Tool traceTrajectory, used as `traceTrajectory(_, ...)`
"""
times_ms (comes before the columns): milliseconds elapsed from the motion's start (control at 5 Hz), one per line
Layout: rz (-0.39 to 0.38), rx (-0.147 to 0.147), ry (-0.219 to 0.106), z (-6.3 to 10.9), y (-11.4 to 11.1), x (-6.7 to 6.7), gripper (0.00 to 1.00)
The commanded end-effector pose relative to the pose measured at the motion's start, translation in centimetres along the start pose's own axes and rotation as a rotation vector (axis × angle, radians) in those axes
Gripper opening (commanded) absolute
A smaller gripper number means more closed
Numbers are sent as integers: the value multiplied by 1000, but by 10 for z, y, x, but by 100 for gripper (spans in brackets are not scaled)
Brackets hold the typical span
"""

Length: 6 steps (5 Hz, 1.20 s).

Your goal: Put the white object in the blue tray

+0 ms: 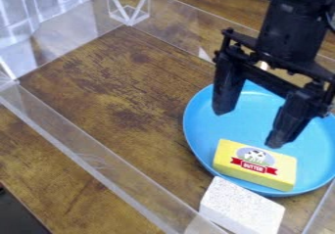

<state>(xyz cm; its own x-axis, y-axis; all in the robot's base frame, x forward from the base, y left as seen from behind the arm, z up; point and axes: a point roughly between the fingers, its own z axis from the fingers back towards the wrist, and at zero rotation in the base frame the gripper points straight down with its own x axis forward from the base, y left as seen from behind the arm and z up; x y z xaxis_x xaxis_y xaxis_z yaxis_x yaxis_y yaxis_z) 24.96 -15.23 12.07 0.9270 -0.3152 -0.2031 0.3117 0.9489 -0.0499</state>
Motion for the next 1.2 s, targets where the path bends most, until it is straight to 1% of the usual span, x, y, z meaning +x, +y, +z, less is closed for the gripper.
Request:
traceTrajectory(0,41,-15,-79,19,16,0,100)
traceTrajectory(200,50,-10,-73,11,13,2,100)
traceTrajectory(400,99,-23,-68,10,16,1,100)
traceTrajectory(600,96,-27,-61,18,9,0,100)
traceTrajectory(800,92,-30,-54,27,4,3,100)
traceTrajectory(1000,18,-24,-38,8,8,2,100)
